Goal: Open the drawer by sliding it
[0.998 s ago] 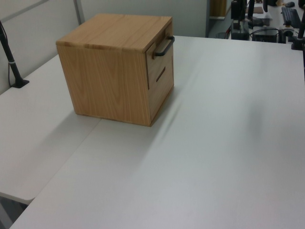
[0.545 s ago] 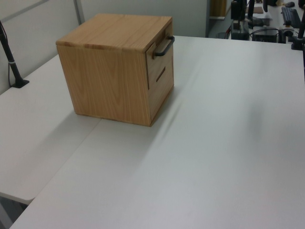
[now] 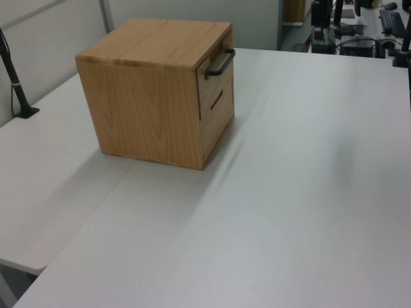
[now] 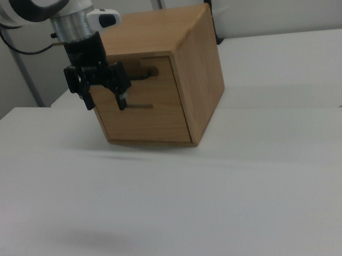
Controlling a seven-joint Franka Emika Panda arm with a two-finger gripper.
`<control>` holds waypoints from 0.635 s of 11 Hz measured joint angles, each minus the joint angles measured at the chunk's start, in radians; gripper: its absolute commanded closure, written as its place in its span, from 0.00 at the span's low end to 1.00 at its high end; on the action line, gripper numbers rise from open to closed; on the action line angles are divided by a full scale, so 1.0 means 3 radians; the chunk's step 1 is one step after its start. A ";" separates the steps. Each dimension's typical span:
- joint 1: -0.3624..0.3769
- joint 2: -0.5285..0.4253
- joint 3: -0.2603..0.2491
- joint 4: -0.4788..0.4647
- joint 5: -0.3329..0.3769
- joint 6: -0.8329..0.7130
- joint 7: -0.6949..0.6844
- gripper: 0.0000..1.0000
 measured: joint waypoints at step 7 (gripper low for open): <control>-0.0010 0.0006 -0.0001 -0.0011 0.0462 0.0473 0.1446 0.00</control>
